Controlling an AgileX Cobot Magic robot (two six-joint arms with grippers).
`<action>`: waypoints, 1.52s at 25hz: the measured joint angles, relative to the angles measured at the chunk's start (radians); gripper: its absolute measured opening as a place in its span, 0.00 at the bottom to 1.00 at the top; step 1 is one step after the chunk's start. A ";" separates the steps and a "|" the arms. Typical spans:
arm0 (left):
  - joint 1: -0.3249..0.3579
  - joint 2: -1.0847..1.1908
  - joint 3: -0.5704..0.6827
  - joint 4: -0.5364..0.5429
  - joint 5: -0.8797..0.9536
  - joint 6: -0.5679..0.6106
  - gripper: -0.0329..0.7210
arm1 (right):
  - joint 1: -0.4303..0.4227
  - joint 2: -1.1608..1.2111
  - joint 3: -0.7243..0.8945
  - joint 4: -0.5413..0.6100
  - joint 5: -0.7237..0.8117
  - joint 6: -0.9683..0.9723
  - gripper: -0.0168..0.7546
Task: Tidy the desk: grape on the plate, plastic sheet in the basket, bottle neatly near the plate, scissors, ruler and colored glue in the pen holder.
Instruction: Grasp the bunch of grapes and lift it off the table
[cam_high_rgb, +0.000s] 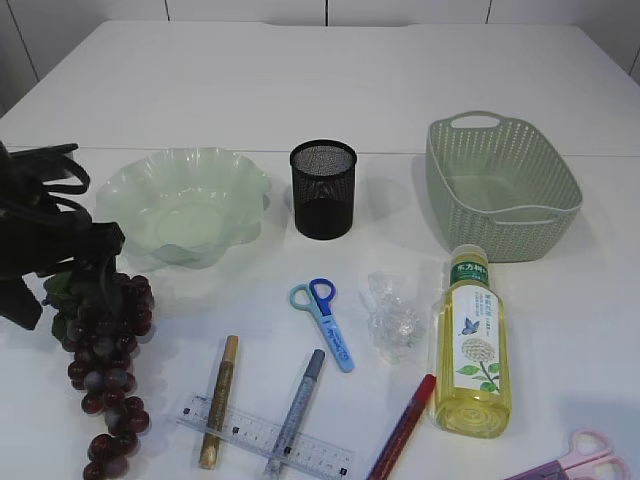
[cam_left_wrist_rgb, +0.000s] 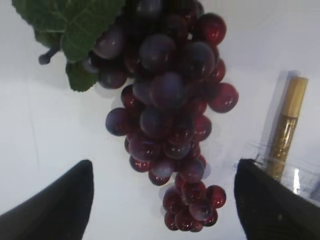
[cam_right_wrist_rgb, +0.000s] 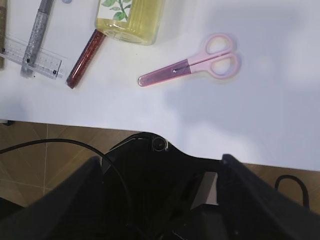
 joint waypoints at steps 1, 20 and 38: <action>0.000 0.000 0.000 -0.005 -0.013 0.000 0.89 | 0.000 0.001 0.000 0.000 0.000 0.000 0.73; -0.004 0.103 -0.002 -0.034 -0.058 0.000 0.89 | 0.000 0.008 0.000 -0.002 0.000 0.000 0.73; -0.004 0.178 -0.004 -0.034 -0.118 0.000 0.86 | 0.000 0.008 0.000 -0.006 0.000 0.000 0.73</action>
